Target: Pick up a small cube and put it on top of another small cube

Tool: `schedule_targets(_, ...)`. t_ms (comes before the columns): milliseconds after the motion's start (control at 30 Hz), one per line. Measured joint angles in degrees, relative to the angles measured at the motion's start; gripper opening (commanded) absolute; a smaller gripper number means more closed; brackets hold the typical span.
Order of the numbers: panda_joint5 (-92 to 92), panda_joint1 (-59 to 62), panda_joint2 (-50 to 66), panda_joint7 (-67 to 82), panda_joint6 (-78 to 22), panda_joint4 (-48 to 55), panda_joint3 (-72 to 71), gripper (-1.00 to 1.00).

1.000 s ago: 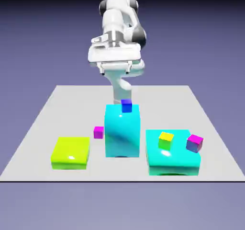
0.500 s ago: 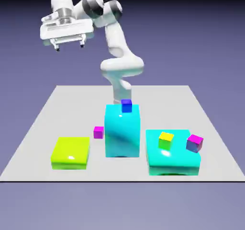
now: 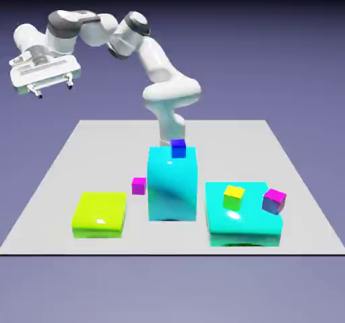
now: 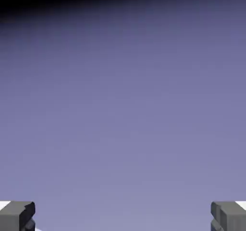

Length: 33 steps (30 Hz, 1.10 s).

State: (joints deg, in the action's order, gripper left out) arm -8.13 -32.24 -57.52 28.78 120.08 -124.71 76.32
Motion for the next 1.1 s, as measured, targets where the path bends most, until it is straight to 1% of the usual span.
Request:
schedule_targets(833, 10.8, -18.2, -13.6, 54.3, -28.9, 4.9, 51.9, 0.00)
schedule_targets(1033, 20.8, -16.0, -11.3, 57.3, -23.8, -7.4, 51.4, 0.00)
schedule_targets(1100, 21.2, -15.9, -11.2, 57.5, -23.5, -7.9, 51.3, 0.00)
